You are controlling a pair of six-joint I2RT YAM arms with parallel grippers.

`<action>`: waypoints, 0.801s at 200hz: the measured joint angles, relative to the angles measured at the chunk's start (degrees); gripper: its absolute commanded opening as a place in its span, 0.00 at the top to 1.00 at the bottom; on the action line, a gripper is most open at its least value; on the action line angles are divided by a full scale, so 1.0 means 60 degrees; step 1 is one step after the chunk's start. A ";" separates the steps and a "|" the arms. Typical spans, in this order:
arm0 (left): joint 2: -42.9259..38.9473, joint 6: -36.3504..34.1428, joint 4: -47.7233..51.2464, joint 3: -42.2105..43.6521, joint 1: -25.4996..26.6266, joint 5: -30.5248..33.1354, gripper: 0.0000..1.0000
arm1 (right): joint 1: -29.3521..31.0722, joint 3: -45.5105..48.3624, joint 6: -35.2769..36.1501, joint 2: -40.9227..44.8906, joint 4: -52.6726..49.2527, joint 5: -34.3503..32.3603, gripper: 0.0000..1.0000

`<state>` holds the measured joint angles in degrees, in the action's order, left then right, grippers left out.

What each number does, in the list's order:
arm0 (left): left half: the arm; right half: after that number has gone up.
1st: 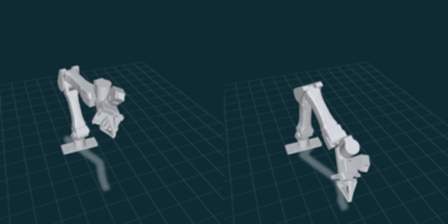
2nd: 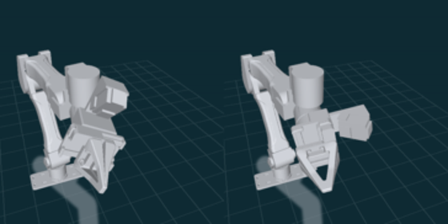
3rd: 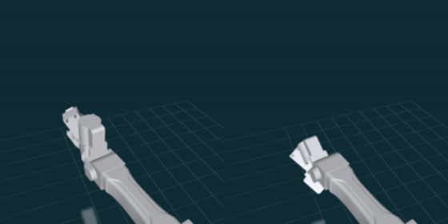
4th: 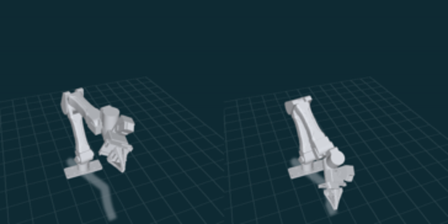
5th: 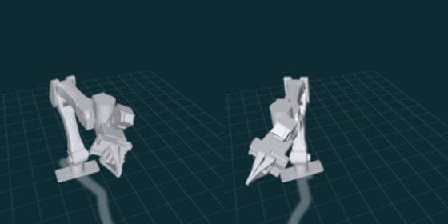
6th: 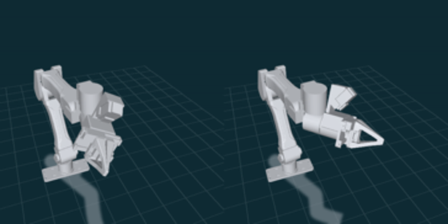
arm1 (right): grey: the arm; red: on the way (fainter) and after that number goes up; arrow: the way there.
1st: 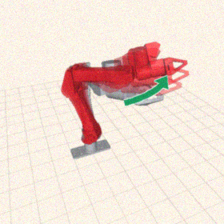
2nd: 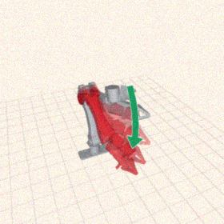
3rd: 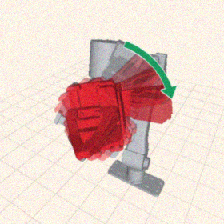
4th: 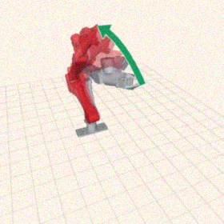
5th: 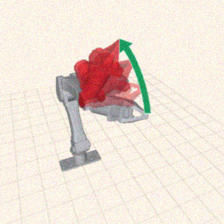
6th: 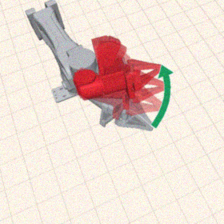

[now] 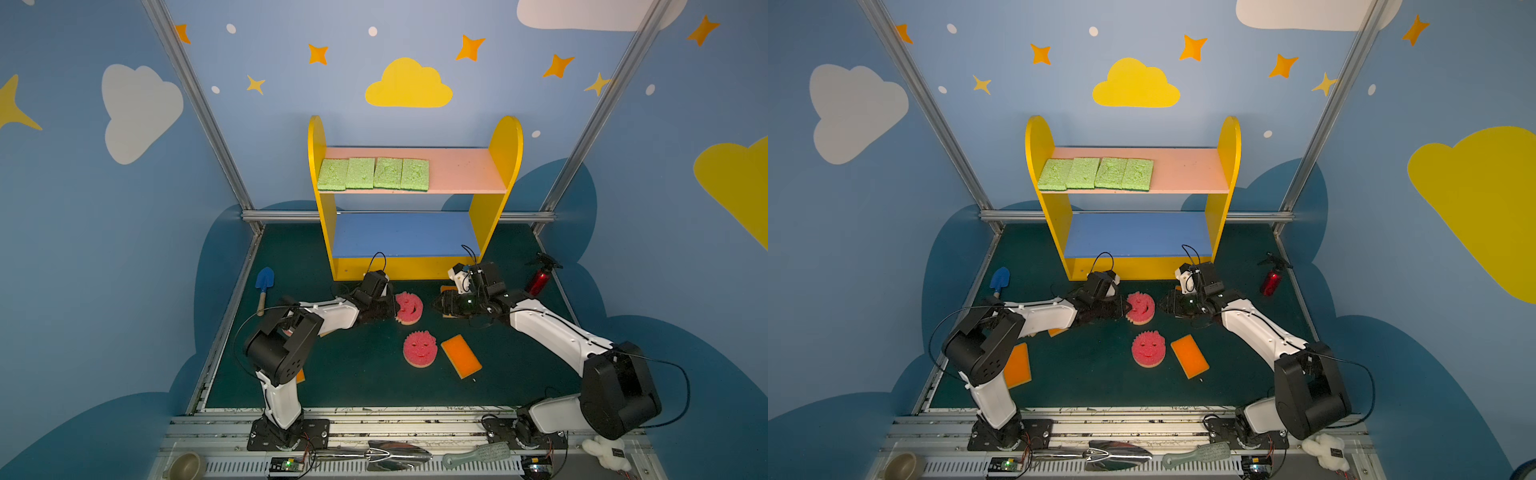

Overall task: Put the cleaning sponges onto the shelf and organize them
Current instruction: 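Hand the pink smiley sponge from the left gripper to the right gripper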

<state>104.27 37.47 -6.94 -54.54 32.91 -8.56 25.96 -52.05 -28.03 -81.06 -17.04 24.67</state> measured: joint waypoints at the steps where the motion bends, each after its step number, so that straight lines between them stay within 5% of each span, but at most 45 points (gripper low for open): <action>1: 0.0000 0.0000 0.0000 0.0000 0.0000 0.0000 0.97 | 0.0000 0.0000 -0.0004 0.0000 0.0000 0.0000 0.45; 47: -0.0295 -0.0007 0.0066 0.0157 0.0004 0.0040 0.97 | 0.0000 0.0000 0.0007 0.0000 -0.0080 0.0007 0.39; 95: -0.2065 -0.0095 0.0408 0.0688 0.0000 0.0069 0.97 | 0.0186 -0.0055 0.0066 -0.0069 -0.0138 0.0251 0.27; 160: -0.3752 -0.0153 0.0754 0.1348 -0.0069 -0.0091 0.97 | 0.0550 -0.0401 -0.0477 -0.1035 0.0503 0.1435 0.32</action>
<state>81.76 36.56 -2.42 -46.46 32.49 -9.10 29.26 -54.46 -30.89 -87.26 -14.02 33.28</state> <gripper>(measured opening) 0.127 0.706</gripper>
